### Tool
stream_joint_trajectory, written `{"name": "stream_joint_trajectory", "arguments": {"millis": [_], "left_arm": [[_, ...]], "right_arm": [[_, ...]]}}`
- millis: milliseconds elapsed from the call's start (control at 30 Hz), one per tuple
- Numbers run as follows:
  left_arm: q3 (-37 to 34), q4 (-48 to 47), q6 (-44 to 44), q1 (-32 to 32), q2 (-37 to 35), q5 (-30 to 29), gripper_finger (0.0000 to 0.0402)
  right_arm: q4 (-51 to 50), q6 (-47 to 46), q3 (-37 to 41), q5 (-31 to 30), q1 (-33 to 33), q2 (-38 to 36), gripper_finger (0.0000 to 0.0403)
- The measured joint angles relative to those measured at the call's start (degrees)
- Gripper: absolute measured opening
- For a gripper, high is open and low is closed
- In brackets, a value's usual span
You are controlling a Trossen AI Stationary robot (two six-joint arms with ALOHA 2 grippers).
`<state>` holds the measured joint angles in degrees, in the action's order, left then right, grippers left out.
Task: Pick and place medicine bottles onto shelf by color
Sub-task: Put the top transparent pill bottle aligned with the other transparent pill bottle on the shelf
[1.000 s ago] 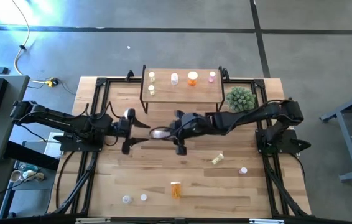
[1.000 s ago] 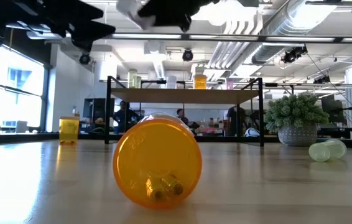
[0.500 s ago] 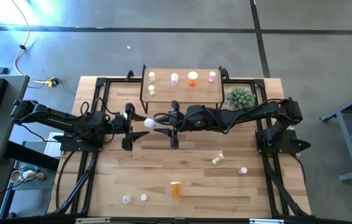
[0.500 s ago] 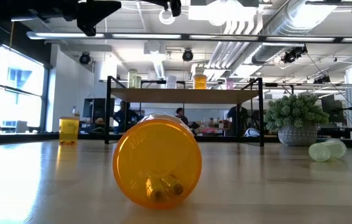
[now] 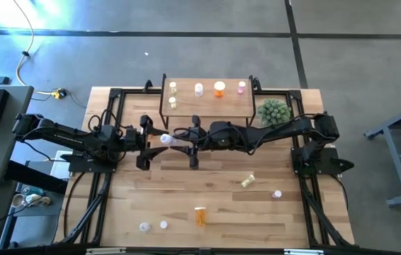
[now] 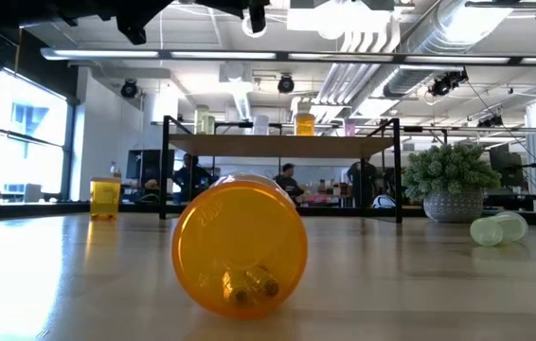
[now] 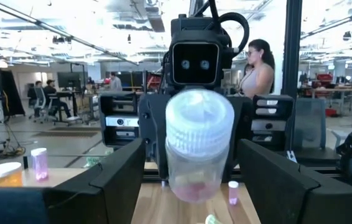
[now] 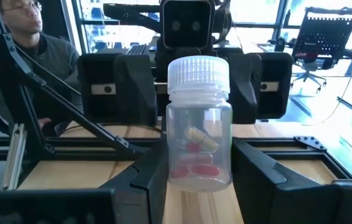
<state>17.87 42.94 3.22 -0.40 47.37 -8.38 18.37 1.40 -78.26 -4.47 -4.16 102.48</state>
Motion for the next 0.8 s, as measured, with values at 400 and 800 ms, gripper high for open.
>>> {"name": "stream_joint_trajectory", "arguments": {"millis": [400,800], "left_arm": [[0.0,0.5,0.0,0.0,0.0,-1.1,0.0246],[1.0,-0.5,-1.5,0.0,0.7,-2.4,0.0245]], "right_arm": [[1.6,-1.6,0.0,1.5,0.0,0.0,0.0129],[4.7,-0.3,0.0,1.2,0.0,2.2,0.0129]]}}
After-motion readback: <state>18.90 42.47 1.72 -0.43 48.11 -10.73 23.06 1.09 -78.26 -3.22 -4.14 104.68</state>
